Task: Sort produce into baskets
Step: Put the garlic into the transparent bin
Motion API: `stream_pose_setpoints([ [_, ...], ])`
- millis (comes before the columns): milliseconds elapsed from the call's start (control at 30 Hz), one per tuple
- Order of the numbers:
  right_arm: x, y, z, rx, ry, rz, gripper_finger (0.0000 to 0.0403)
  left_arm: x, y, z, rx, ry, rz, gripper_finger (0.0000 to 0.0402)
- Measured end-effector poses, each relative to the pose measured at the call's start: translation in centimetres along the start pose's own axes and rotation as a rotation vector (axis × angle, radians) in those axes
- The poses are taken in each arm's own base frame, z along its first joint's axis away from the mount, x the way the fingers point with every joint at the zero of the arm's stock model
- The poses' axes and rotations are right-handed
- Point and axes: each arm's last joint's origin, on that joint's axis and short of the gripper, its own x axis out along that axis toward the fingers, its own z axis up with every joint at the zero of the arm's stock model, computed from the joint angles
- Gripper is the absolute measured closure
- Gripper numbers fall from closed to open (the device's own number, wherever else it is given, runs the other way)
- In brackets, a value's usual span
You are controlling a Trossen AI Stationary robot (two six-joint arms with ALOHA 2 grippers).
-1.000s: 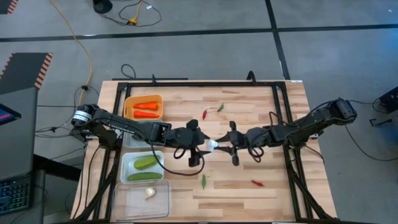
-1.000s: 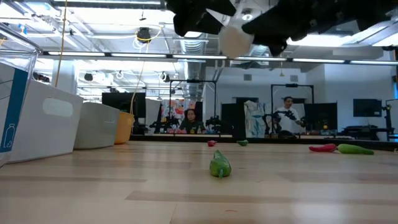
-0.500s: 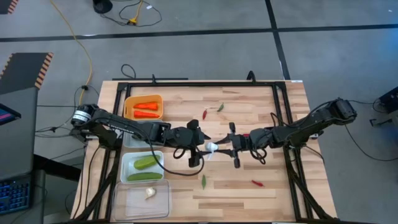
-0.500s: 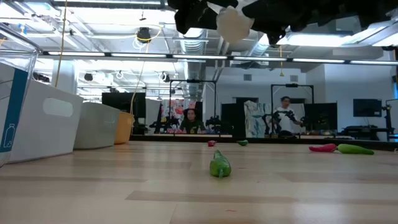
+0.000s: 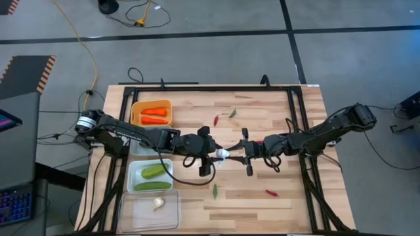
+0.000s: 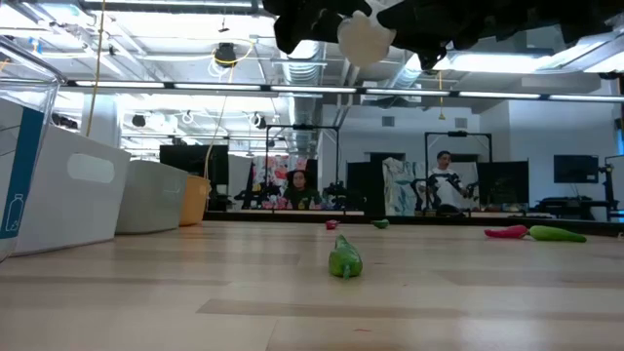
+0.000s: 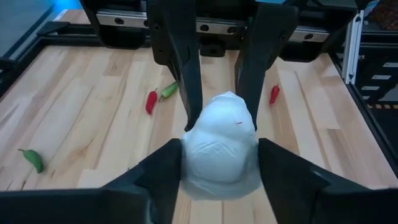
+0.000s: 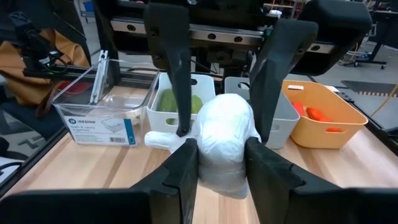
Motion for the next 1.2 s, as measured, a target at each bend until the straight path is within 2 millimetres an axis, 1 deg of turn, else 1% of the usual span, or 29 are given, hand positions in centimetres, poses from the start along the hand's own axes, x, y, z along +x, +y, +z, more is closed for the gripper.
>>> stream_pose_setpoints([
  [100,0.0,0.0,0.0,0.000,0.002,0.000,0.0255,0.0,0.0,0.0,0.000,0.001,0.001,0.0240],
  [167,0.0,0.0,0.0,0.000,0.002,0.000,0.0254,0.0,0.0,0.0,0.001,0.003,0.001,0.0249],
  [367,0.0,0.0,0.0,0.022,0.005,0.001,0.0240,0.0,0.0,-0.1,0.002,0.005,0.002,0.0250],
  [467,0.0,0.0,0.0,0.041,0.000,0.000,0.0219,0.1,0.0,-0.1,0.004,0.010,0.005,0.0249],
  [700,0.0,0.0,0.1,0.041,-0.003,0.000,0.0155,0.1,0.0,-0.2,0.020,0.012,0.007,0.0249],
  [767,0.0,0.0,0.1,0.041,-0.002,0.000,0.0146,0.1,0.0,-0.2,0.022,0.011,0.005,0.0249],
  [867,0.0,0.0,0.2,0.040,-0.004,0.000,0.0143,0.1,0.0,-0.2,0.022,0.018,-0.013,0.0249],
  [1033,-0.3,-0.1,0.4,0.031,-0.006,-0.001,0.0143,-0.8,-0.1,0.6,0.036,0.119,-0.040,0.0249],
  [1200,-0.5,-0.1,0.5,0.031,-0.002,-0.003,0.0143,-2.8,-0.7,1.4,0.030,0.320,-0.134,0.0249],
])
